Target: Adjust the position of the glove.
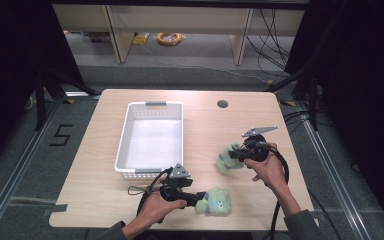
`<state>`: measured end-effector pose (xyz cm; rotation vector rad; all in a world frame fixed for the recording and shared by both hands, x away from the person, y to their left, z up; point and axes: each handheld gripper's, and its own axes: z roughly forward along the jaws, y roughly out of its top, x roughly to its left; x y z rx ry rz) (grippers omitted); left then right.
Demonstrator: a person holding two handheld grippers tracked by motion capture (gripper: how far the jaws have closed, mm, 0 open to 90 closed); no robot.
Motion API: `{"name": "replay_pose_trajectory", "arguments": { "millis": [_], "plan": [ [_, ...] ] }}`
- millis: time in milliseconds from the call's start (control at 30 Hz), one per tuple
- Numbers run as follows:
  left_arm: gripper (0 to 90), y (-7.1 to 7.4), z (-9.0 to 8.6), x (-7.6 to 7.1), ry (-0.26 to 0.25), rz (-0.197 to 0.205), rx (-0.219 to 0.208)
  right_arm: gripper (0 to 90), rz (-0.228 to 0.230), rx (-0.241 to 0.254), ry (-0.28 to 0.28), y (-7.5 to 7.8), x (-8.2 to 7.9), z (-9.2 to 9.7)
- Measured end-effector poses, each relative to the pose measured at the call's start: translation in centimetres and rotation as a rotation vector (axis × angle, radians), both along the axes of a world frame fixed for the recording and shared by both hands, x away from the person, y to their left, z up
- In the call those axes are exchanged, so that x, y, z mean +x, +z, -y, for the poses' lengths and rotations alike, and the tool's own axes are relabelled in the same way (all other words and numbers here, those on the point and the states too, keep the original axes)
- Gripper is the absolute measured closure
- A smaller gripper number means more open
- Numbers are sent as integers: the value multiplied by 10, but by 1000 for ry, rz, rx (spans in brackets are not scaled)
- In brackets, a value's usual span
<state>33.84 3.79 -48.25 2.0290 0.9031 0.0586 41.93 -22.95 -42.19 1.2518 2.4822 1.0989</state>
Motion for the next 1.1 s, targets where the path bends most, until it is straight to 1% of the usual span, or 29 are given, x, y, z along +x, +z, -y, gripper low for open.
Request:
{"name": "replay_pose_trajectory", "arguments": {
  "millis": [33, 67, 100, 167, 200, 233, 267, 300, 333, 367, 400, 467, 500, 533, 567, 633, 667, 700, 733, 767, 800, 833, 867, 900, 933, 967, 1000, 1067, 1100],
  "plan": [
    [349, 0, 0, 0, 1, -2, 1, 868, -4, 31, 7, 4, -7, -4],
    [350, 1, 0, 1, 13, -2, -4, 868, 31, 34, 16, 4, -8, -4],
    [354, 1, 0, 1, 13, -2, -4, 868, 31, 34, 16, 4, -8, -4],
    [356, 1, 0, 3, 14, -1, -14, 868, 26, 31, 36, 9, -12, -6],
    [370, 1, -1, 5, 18, 23, 3, 868, 55, 46, 47, 11, -16, -8],
    [376, 1, -1, 5, 18, 23, 3, 868, 55, 46, 47, 11, -16, -8],
    [379, 1, 1, 6, 18, 14, -13, 867, 34, 72, 35, 14, -24, -11],
    [379, 1, 2, 6, 15, 15, -4, 867, 34, 72, 35, 14, -24, -11],
    [384, 0, 5, 7, 7, 1, -8, 867, 40, 79, 54, 14, -27, -13],
    [386, 0, 5, 7, 7, 1, -8, 867, 40, 79, 54, 14, -27, -13],
    [387, 0, 9, 7, 24, -6, -28, 867, 41, 82, 58, 14, -30, -12],
    [383, 0, 11, 6, 30, -1, -33, 867, 42, 93, 66, 14, -33, -13],
    [383, 0, 12, 7, 22, -2, -29, 867, 40, 95, 64, 15, -35, -13],
    [380, 0, 12, 7, 22, -2, -29, 867, 62, 100, 78, 14, -35, -13],
    [377, 0, 12, 8, 15, 6, -20, 867, 64, 86, 76, 16, -37, -15],
    [376, -1, 13, 10, 16, 5, -27, 867, 69, 93, 87, 15, -39, -16],
    [376, -2, 15, 10, 24, -11, -40, 867, 57, 101, 92, 17, -41, -17],
    [375, -3, 15, 11, 25, 11, -33, 867, 72, 112, 106, 16, -42, -19],
    [374, -4, 15, 11, 29, 9, -34, 867, 56, 116, 109, 18, -44, -20],
    [372, -5, 16, 11, 27, -1, -42, 867, 63, 124, 100, 20, -49, -25],
    [372, -5, 16, 11, 27, -1, -42, 866, 65, 116, 123, 22, -49, -25],
    [372, -5, 17, 10, 36, -20, -59, 867, 65, 120, 124, 22, -51, -27],
    [372, -5, 18, 10, 32, -20, -65, 866, 67, 123, 141, 22, -52, -28],
    [372, -5, 18, 10, 32, -20, -65, 866, 67, 123, 141, 22, -52, -28],
    [372, -5, 18, 10, 43, 3, -56, 867, 66, 126, 133, 22, -53, -30],
    [371, -4, 20, 9, 56, -7, -65, 866, 40, 137, 134, 24, -56, -33],
    [379, -5, 19, 10, 50, 18, -61, 866, 66, 139, 153, 23, -57, -35],
    [453, -5, 20, 11, 56, 22, -70, 866, 58, 145, 158, 23, -58, -36],
    [507, -5, 17, 12, 30, 24, -78, 866, 59, 152, 165, 22, -58, -37]
  ]
}}
